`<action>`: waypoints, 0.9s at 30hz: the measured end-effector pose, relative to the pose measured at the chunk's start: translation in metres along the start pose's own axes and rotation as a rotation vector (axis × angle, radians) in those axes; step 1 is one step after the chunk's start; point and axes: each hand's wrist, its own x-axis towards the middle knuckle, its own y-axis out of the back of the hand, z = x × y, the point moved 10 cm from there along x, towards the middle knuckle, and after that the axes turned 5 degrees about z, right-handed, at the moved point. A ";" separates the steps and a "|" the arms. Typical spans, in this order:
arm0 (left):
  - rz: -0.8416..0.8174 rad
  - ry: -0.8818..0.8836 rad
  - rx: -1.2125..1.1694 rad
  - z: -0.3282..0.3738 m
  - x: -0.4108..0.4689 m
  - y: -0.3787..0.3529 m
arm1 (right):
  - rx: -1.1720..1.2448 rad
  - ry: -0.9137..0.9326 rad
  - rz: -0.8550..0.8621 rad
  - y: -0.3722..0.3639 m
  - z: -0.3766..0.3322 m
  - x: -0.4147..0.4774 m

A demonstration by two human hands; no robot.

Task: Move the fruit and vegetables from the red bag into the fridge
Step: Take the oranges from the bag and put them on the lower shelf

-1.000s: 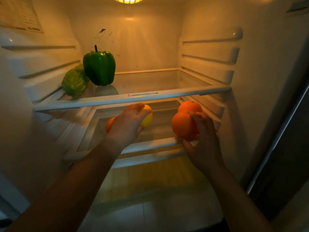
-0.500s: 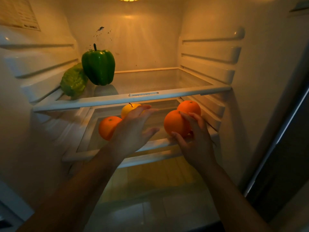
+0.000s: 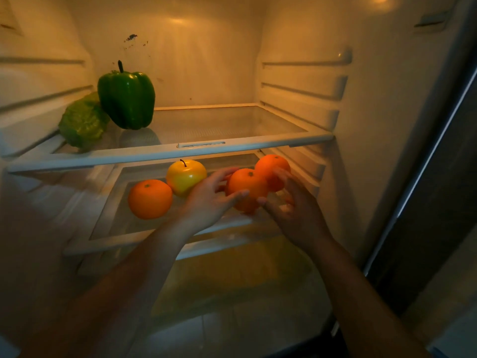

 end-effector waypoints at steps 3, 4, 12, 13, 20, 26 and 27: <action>0.079 0.012 -0.003 -0.005 -0.004 0.014 | -0.160 0.122 0.077 0.004 -0.008 0.010; 0.102 0.005 0.008 -0.006 -0.006 0.016 | -0.205 0.163 0.108 0.004 -0.012 0.013; 0.170 -0.121 0.155 0.002 -0.017 0.017 | -0.444 0.244 -0.052 -0.021 -0.005 0.037; 0.175 -0.122 0.164 0.002 -0.017 0.018 | -0.450 0.232 -0.053 -0.020 -0.001 0.040; 0.195 -0.099 0.164 0.002 -0.014 0.020 | -0.410 0.143 -0.043 -0.018 0.012 0.060; 0.190 -0.089 0.131 0.001 -0.014 0.021 | -0.389 0.142 -0.108 -0.026 0.021 0.072; 0.191 -0.088 0.133 0.001 -0.014 0.021 | -0.377 0.142 -0.097 -0.024 0.020 0.070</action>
